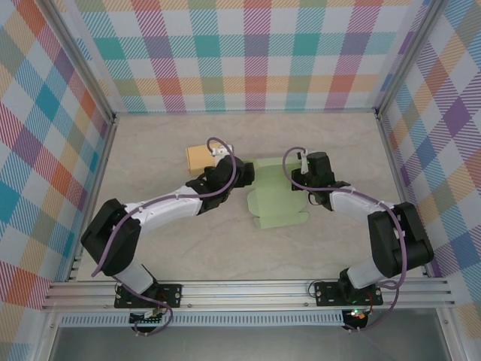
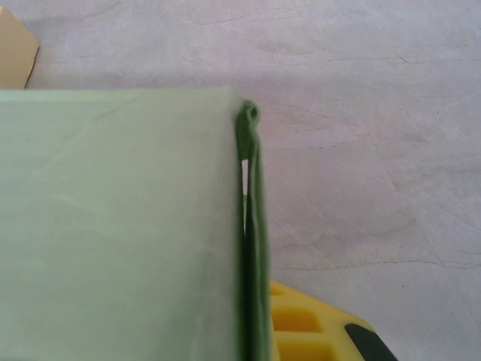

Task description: Fold the paper box

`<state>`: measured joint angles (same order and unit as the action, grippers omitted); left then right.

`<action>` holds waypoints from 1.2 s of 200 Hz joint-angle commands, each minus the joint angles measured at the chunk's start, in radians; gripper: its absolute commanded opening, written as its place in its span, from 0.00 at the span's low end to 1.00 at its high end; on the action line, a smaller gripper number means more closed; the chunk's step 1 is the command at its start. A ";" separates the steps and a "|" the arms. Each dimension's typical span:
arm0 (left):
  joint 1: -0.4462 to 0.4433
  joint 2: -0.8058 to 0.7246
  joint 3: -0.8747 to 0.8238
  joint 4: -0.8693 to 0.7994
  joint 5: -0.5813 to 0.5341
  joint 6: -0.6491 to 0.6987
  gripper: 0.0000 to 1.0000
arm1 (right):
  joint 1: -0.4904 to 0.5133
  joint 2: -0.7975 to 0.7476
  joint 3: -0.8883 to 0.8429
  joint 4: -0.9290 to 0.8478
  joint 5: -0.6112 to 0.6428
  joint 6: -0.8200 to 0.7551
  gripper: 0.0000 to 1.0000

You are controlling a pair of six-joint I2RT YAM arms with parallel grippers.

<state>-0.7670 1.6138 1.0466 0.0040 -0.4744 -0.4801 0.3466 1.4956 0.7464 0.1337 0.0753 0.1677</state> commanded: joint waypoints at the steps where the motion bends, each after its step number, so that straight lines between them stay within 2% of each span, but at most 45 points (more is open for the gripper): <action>1: -0.006 0.041 0.039 0.002 0.027 -0.018 1.00 | 0.005 -0.013 -0.024 0.049 0.011 0.007 0.00; 52: -0.043 0.145 0.113 0.090 0.050 -0.026 1.00 | 0.004 -0.001 -0.042 0.088 -0.024 -0.009 0.00; 89: -0.054 0.176 0.121 0.163 0.038 -0.106 1.00 | 0.004 0.006 -0.041 0.090 -0.023 -0.008 0.00; 133: -0.057 0.058 -0.003 0.090 -0.038 -0.177 1.00 | 0.005 0.003 -0.047 0.092 0.007 0.003 0.00; 159: -0.059 -0.025 -0.113 0.031 -0.011 -0.223 0.99 | 0.004 -0.003 -0.052 0.099 0.015 0.008 0.00; 183: -0.071 -0.095 -0.220 0.060 0.047 -0.263 0.94 | 0.004 -0.008 -0.057 0.101 0.017 0.007 0.00; 210: -0.076 -0.122 -0.281 0.161 0.151 -0.274 0.70 | 0.005 -0.008 -0.057 0.103 0.015 0.006 0.00; 240: -0.085 -0.069 -0.255 0.198 0.193 -0.308 0.67 | 0.005 -0.008 -0.058 0.104 0.012 0.005 0.00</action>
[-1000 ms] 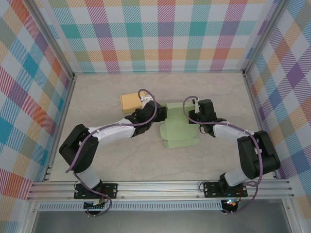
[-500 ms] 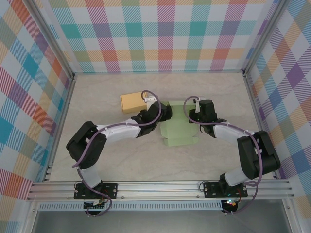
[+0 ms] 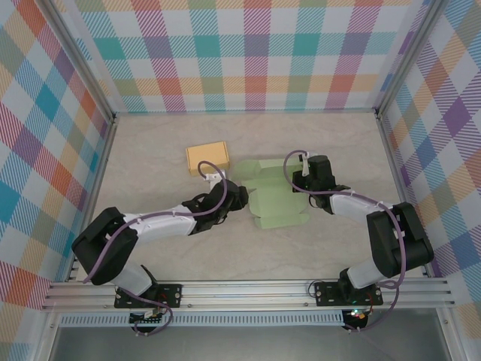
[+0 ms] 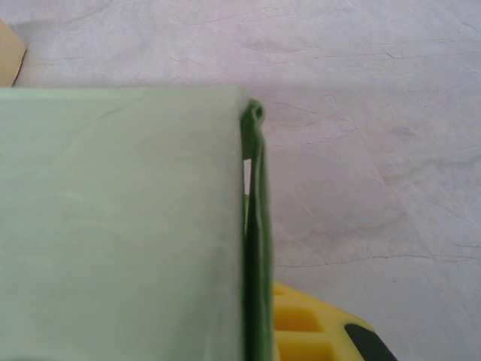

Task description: Fold the paper box

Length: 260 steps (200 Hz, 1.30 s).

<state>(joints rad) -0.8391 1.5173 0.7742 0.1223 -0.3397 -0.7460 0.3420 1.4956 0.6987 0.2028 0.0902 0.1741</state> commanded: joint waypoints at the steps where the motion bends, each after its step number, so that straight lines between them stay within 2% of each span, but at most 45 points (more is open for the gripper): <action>1: -0.013 0.031 0.018 0.080 0.059 -0.043 0.67 | 0.009 -0.008 -0.010 0.034 -0.003 -0.002 0.00; 53: -0.017 0.127 0.091 0.073 0.009 -0.048 0.67 | 0.009 -0.012 -0.014 0.040 -0.005 -0.004 0.00; 118: -0.016 0.235 0.214 0.062 0.015 0.003 0.67 | 0.009 -0.011 -0.017 0.046 -0.012 -0.008 0.00; 141: -0.018 0.242 0.232 0.078 0.029 0.011 0.63 | 0.009 -0.006 -0.016 0.050 -0.014 -0.008 0.00; 190: -0.034 0.269 0.275 0.094 0.055 0.047 0.42 | 0.009 -0.005 -0.016 0.052 -0.020 -0.011 0.00; 260: -0.043 0.354 0.338 0.111 0.077 0.047 0.41 | 0.009 0.001 -0.012 0.048 -0.027 -0.013 0.00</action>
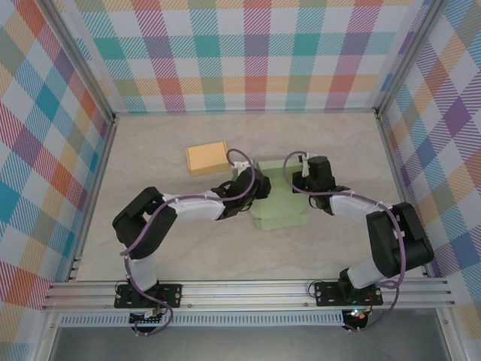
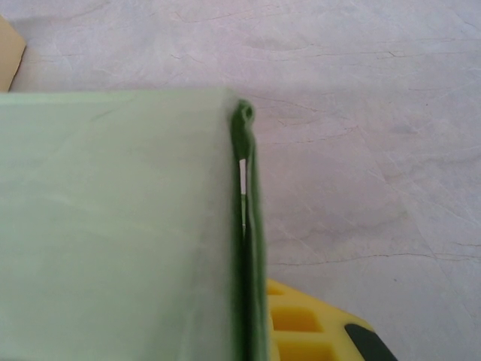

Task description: Fold the paper box

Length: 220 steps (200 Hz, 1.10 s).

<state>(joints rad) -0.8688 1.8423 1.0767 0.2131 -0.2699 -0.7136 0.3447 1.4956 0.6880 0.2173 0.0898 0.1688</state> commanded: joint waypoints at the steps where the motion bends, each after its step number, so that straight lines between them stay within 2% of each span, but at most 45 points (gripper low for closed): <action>1: -0.013 0.029 0.035 0.020 0.007 0.015 0.41 | 0.007 0.001 -0.001 0.033 -0.027 -0.008 0.00; 48: -0.015 -0.034 -0.026 0.025 0.038 0.051 0.41 | 0.007 0.004 0.000 0.032 -0.021 -0.004 0.00; 75: -0.031 -0.123 -0.106 0.010 0.050 0.064 0.42 | 0.007 0.005 0.001 0.034 -0.021 -0.004 0.00; 121: -0.084 -0.326 -0.228 -0.035 0.008 0.094 0.45 | 0.007 0.006 0.001 0.034 -0.022 -0.002 0.00; 153: -0.093 -0.498 -0.299 -0.078 -0.101 0.110 0.46 | 0.006 0.006 0.000 0.035 -0.024 0.000 0.00; 188: -0.087 -0.671 -0.320 -0.212 -0.361 0.194 0.45 | 0.007 0.006 -0.001 0.036 -0.028 0.000 0.00; 202: -0.060 -0.712 -0.313 -0.271 -0.429 0.211 0.43 | 0.006 0.006 -0.002 0.039 -0.028 0.000 0.00; 220: 0.009 -0.724 -0.289 -0.347 -0.453 0.216 0.40 | 0.007 0.010 -0.001 0.039 -0.033 0.000 0.00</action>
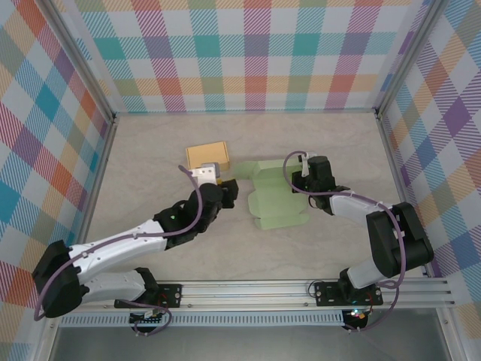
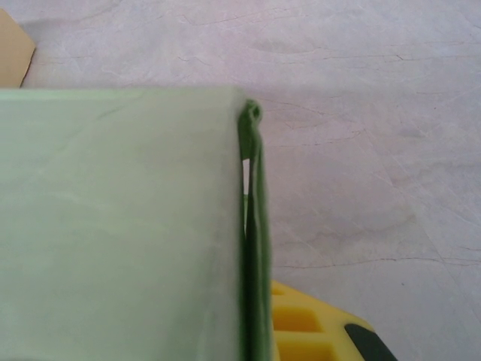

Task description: Fold the paper box

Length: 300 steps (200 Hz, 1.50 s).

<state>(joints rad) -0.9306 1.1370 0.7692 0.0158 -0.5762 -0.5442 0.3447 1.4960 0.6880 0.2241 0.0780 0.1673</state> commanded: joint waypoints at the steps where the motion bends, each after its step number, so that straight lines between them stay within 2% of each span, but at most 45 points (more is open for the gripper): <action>1: 0.075 -0.017 0.020 -0.154 -0.147 0.046 0.40 | 0.007 0.010 -0.001 0.032 -0.020 0.001 0.00; 19: 0.149 0.008 0.044 -0.187 -0.137 0.063 0.39 | 0.006 0.012 0.002 0.031 -0.026 0.002 0.00; 51: 0.266 0.096 0.056 -0.107 -0.066 0.104 0.39 | 0.007 0.009 0.000 0.030 -0.025 0.001 0.00; 87: 0.324 0.243 0.102 0.027 -0.011 0.185 0.38 | 0.007 0.012 0.001 0.033 -0.028 0.004 0.00; 119: 0.326 0.382 0.167 0.107 0.047 0.235 0.37 | 0.006 0.017 0.003 0.031 -0.032 0.003 0.00; 166: 0.326 0.546 0.257 0.100 0.089 0.244 0.33 | 0.007 0.009 -0.002 0.029 -0.029 0.001 0.00; 225: 0.296 0.604 0.255 0.115 0.152 0.233 0.31 | 0.006 0.010 -0.002 0.028 -0.029 0.005 0.00; 300: 0.183 0.637 0.265 0.124 0.172 0.213 0.30 | 0.007 0.023 0.008 0.017 -0.032 0.005 0.00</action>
<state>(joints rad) -0.7223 1.7607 1.0073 0.1120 -0.4217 -0.3206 0.3447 1.5124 0.6880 0.2226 0.0666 0.1677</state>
